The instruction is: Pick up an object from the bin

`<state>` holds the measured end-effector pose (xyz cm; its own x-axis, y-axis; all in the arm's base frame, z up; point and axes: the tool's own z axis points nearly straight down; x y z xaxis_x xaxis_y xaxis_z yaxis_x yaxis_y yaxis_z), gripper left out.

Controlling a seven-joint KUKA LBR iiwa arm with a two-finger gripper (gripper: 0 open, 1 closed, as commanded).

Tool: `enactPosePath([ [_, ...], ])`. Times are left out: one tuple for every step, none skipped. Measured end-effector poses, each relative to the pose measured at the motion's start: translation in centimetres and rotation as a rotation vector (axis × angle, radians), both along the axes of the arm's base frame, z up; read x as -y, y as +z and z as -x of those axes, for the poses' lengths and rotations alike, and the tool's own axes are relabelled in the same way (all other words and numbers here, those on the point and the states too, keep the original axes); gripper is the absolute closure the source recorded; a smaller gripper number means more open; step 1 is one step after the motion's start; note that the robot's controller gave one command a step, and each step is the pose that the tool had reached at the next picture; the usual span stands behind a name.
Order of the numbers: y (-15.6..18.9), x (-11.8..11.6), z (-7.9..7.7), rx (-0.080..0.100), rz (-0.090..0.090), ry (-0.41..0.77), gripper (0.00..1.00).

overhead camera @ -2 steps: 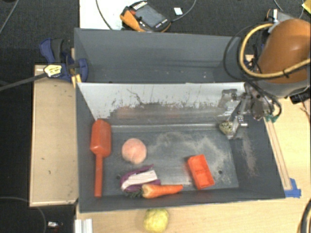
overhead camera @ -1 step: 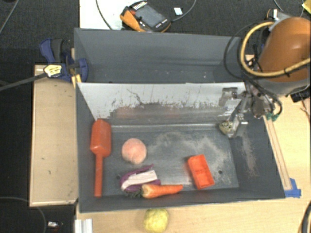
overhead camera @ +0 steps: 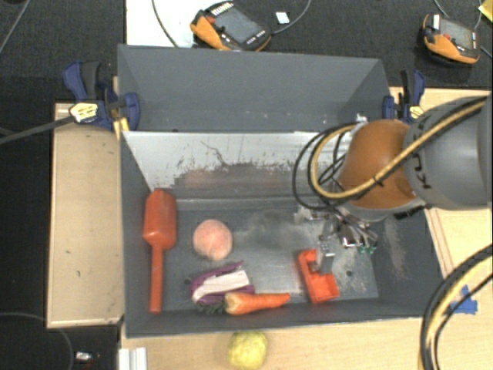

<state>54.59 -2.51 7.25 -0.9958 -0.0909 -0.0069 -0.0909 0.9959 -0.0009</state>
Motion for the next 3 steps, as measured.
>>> enactPosePath([
  [0.5,-0.2,2.8,0.042,0.004,0.059,0.0],
  [3.4,0.5,5.6,0.068,0.014,0.367,0.0],
  [1.1,-0.2,5.8,0.068,0.008,0.025,0.0],
])
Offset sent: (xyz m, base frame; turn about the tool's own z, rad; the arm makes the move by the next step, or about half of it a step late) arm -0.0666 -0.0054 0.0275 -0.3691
